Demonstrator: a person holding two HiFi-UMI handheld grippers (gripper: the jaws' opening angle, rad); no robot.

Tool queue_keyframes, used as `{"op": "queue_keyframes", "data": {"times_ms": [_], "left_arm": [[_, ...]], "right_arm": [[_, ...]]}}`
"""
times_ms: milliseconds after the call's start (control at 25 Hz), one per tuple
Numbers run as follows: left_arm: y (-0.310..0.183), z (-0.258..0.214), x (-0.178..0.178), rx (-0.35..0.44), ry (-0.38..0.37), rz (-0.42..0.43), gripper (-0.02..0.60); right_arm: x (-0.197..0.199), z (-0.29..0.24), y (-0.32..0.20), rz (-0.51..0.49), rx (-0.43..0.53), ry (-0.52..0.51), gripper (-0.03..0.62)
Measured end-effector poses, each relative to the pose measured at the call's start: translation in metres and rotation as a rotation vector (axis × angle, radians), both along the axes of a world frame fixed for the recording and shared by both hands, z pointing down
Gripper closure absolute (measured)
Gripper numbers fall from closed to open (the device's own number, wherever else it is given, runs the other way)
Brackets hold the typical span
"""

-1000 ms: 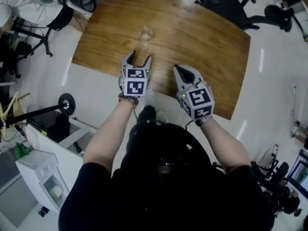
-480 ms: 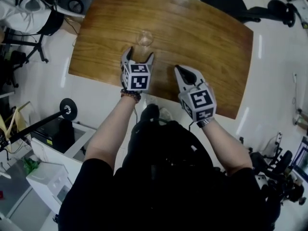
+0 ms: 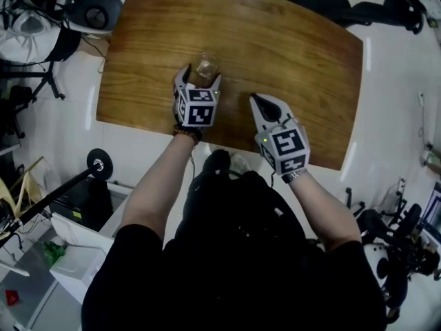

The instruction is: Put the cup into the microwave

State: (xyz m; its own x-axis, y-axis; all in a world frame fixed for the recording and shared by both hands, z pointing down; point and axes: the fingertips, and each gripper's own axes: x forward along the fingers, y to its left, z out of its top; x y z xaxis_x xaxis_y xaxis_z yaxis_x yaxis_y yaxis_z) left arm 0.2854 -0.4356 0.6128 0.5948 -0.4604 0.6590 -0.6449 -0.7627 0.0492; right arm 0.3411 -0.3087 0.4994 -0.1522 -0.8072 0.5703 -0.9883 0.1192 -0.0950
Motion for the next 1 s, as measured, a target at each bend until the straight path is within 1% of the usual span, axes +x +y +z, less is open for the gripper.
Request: {"op": "queue_keyframes", "data": {"times_ms": [240,560,640,800,1000], "left_arm": [[-0.004,0.009,0.007,-0.024,0.003,0.019,0.215],[-0.005,0.013,0.009,-0.02,-0.009,0.068,0.216],[-0.003,0.013,0.008,-0.024,-0.014,0.075,0.243],[-0.002,0.012,0.003,-0.023,-0.013,0.065,0.244],[0.0,0.007,-0.004,-0.019,-0.002,0.025,0.245]], "right_arm": [[0.002,0.006,-0.011,0.011,-0.006,-0.001,0.592],[-0.004,0.007,-0.017,0.008,-0.011,0.003,0.592],[-0.006,0.007,-0.018,0.006,-0.009,0.004,0.592],[-0.007,0.004,-0.018,0.006,0.001,0.005,0.592],[-0.008,0.002,-0.015,-0.013,0.008,-0.003,0.592]]}}
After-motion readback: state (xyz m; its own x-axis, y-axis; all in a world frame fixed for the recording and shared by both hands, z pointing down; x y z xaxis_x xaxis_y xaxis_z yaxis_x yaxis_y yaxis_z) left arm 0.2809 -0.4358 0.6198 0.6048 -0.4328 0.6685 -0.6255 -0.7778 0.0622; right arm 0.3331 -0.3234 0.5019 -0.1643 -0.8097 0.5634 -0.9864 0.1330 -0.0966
